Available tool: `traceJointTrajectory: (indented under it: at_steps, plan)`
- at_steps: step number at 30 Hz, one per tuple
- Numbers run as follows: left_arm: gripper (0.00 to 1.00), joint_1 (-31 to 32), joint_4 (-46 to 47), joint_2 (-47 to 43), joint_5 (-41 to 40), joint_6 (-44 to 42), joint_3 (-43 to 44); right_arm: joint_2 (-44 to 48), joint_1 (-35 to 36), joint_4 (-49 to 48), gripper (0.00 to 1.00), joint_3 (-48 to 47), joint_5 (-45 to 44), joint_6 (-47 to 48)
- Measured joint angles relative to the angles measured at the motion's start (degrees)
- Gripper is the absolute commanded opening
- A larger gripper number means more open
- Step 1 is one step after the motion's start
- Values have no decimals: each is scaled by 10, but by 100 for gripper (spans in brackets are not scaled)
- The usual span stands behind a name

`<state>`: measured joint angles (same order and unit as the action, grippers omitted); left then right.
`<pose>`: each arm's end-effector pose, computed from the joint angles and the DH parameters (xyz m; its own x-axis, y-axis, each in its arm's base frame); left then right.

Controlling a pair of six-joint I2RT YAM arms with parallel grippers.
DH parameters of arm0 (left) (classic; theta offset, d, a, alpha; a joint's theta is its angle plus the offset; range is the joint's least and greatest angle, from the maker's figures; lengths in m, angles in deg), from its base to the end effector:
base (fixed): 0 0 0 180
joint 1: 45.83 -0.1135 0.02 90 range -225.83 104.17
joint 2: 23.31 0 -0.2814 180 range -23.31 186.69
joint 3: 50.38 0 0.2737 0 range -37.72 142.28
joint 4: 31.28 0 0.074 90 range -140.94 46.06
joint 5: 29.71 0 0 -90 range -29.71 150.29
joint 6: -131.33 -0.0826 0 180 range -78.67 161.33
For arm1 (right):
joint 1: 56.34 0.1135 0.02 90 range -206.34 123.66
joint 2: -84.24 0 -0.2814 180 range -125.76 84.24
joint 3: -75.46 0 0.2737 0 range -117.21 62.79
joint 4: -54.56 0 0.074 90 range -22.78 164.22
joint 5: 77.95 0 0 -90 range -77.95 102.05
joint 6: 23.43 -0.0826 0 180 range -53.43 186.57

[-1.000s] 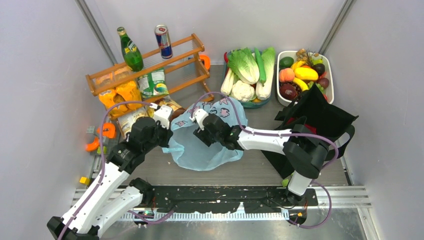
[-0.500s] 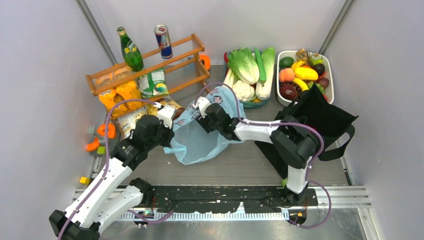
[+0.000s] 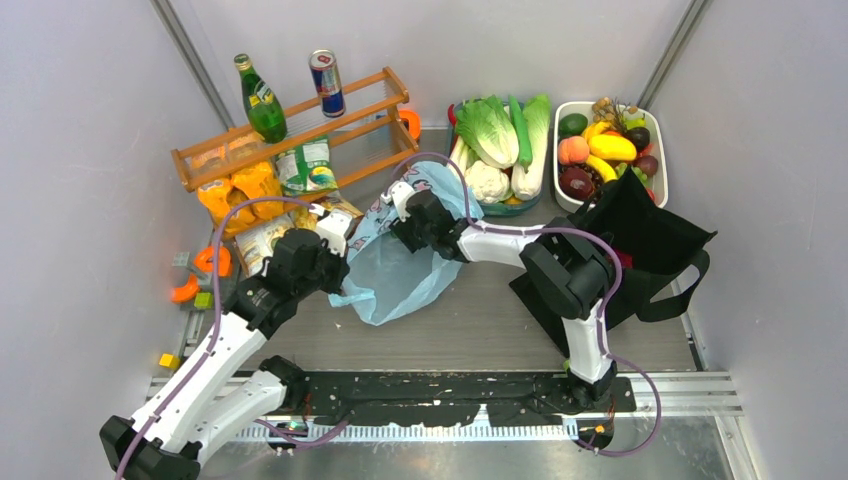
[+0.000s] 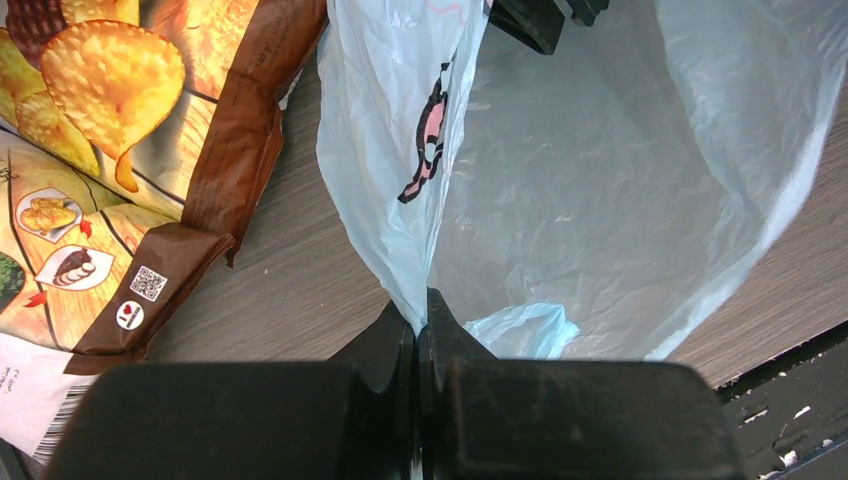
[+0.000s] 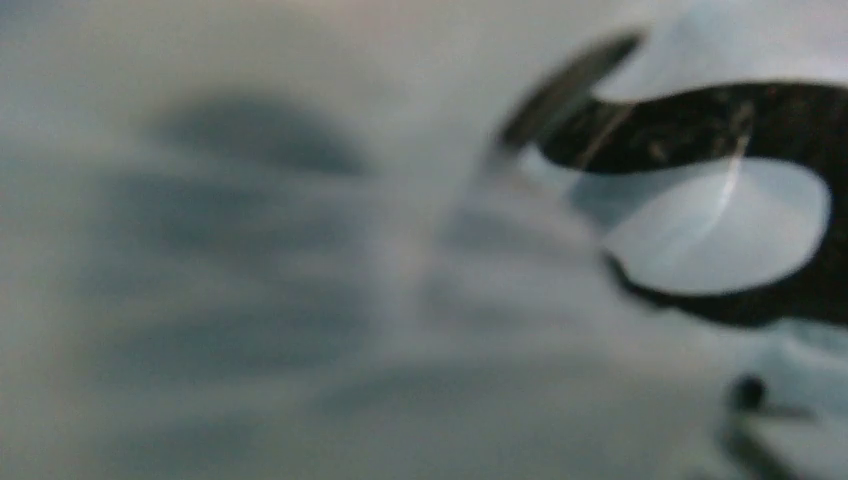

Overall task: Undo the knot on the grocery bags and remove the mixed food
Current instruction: Pick up the fake vegetable from the takeout bag.

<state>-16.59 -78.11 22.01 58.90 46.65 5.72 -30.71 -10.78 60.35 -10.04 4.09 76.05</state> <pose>0.1908 -0.1045 0.2726 -0.5550 0.2045 -0.8063 0.4216 0.9048 -0.0607 0.3613 0.3520 0.1442 -0.2951 -0.5339 -0.7924 -0.6859 0.6957 -0.2133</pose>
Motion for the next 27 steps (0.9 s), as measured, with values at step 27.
traceJointTrajectory:
  at_steps: [27]
  plan:
    - [0,0,-4,4,0,0,1,23,-13,50,24,37,117,39]
